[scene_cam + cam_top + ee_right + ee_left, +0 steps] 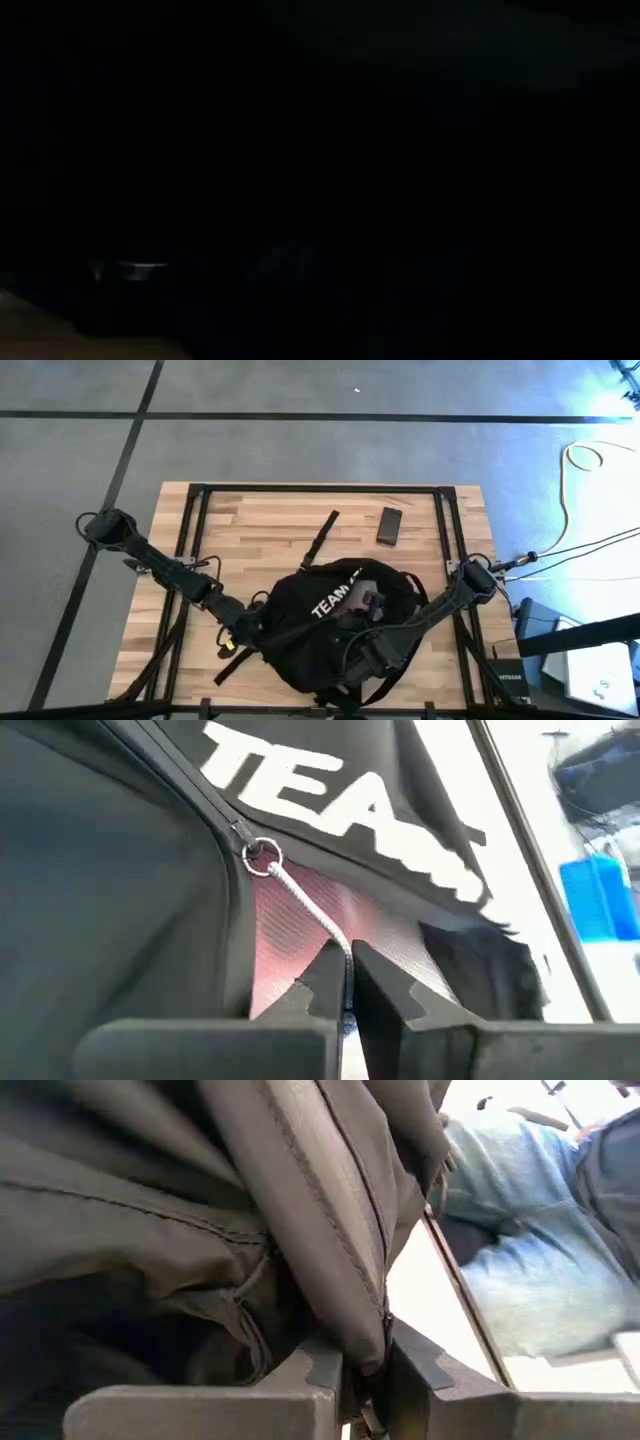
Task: Unpack backpack
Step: Close the black bag
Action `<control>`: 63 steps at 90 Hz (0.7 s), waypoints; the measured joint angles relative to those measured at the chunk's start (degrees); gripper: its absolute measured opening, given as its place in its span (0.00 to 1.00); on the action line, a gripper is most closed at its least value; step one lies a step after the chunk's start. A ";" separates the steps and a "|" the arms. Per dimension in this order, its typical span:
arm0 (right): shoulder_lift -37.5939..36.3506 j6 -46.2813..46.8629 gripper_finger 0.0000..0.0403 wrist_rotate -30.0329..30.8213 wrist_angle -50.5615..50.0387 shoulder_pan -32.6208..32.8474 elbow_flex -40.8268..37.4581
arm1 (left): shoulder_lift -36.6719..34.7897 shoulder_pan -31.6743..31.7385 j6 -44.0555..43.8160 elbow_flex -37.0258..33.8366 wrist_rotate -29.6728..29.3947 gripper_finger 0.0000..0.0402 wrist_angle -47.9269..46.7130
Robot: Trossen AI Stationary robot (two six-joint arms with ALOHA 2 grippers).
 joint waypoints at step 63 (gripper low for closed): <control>-10.38 12.01 0.00 -2.82 -7.48 7.07 -9.09 | -0.07 -0.57 -0.70 -0.04 2.98 0.07 -0.99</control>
